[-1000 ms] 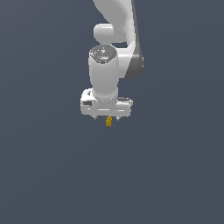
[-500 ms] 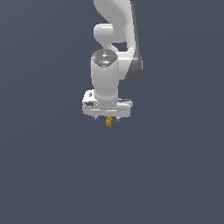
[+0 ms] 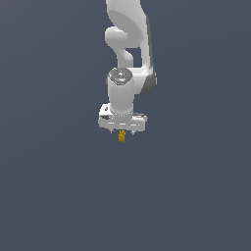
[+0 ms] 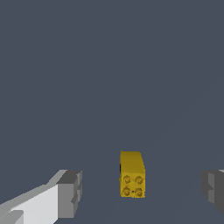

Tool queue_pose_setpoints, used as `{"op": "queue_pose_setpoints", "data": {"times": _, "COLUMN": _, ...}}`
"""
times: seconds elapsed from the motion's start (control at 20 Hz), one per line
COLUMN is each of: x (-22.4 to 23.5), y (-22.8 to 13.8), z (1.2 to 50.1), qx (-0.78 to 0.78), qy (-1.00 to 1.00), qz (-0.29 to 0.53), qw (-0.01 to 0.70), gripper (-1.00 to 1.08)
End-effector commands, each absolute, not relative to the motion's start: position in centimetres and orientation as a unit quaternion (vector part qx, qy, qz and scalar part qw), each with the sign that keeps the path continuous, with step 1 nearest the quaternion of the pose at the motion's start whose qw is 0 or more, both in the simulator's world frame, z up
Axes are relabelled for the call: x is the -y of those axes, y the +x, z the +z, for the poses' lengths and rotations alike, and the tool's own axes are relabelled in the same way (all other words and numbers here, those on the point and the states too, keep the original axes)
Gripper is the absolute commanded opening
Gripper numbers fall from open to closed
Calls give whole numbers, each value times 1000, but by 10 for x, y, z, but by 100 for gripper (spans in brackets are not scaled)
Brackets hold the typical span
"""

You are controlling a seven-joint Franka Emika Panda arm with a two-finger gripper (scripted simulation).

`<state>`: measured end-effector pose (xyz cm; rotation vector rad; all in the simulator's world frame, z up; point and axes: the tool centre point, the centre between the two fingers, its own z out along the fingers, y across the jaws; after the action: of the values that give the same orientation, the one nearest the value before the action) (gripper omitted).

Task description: Pick up the object and move it to a goal position.

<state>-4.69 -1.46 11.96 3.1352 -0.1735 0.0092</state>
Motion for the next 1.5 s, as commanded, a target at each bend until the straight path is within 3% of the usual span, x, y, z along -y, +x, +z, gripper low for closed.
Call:
{"op": "queue_pose_setpoints", "data": {"times": 0.0, "x": 13, "y": -62, "z": 105, "qx": 63, "qy": 998, "qz": 2, "qw": 0, "gripper": 100}}
{"op": "queue_pose_setpoints", "data": {"times": 0.55, "x": 9, "y": -100, "z": 73, "qx": 81, "qy": 997, "qz": 0, "qw": 0, "gripper": 100}}
{"op": "queue_pose_setpoints", "data": {"times": 1.45, "x": 9, "y": -102, "z": 28, "qx": 82, "qy": 997, "qz": 0, "qw": 0, "gripper": 100}}
